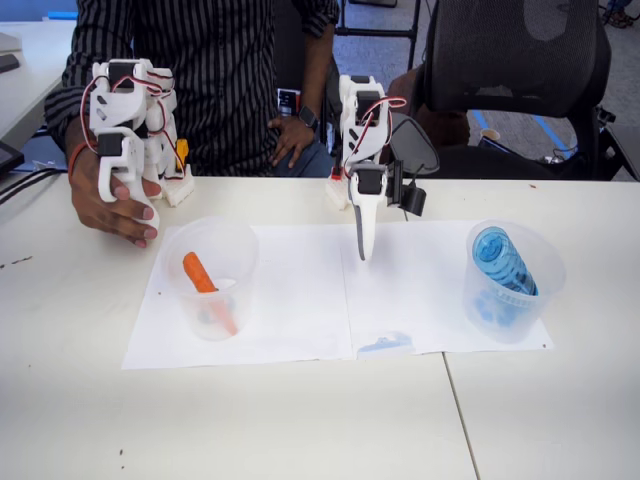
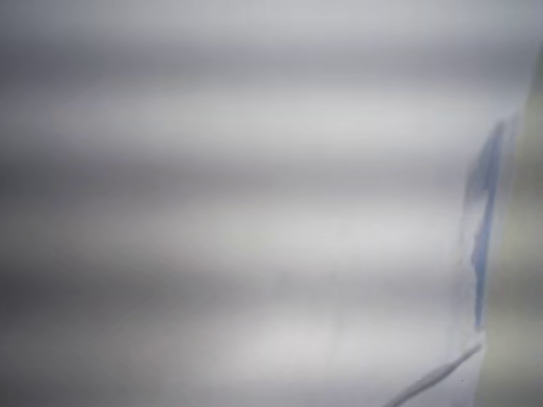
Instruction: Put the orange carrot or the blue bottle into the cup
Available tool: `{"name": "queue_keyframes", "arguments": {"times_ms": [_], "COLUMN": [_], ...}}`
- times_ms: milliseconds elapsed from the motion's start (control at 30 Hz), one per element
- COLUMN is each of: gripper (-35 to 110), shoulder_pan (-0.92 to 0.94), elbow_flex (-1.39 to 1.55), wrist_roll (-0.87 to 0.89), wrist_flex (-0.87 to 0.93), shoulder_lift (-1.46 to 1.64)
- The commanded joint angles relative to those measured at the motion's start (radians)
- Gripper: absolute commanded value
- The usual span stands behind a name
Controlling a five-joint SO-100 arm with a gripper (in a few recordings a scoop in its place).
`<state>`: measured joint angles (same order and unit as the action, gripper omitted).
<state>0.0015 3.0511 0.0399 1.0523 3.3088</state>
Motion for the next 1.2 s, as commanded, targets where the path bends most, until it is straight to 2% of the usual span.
{"name": "queue_keyframes", "arguments": {"times_ms": [0,833,1167], "gripper": [25,25,10], "shoulder_pan": [0.006,0.02,0.011], "elbow_flex": [0.035,0.061,0.061], "wrist_roll": [0.023,0.023,0.012], "wrist_flex": [-0.012,-0.012,-0.012], "shoulder_lift": [0.046,0.046,0.046]}}
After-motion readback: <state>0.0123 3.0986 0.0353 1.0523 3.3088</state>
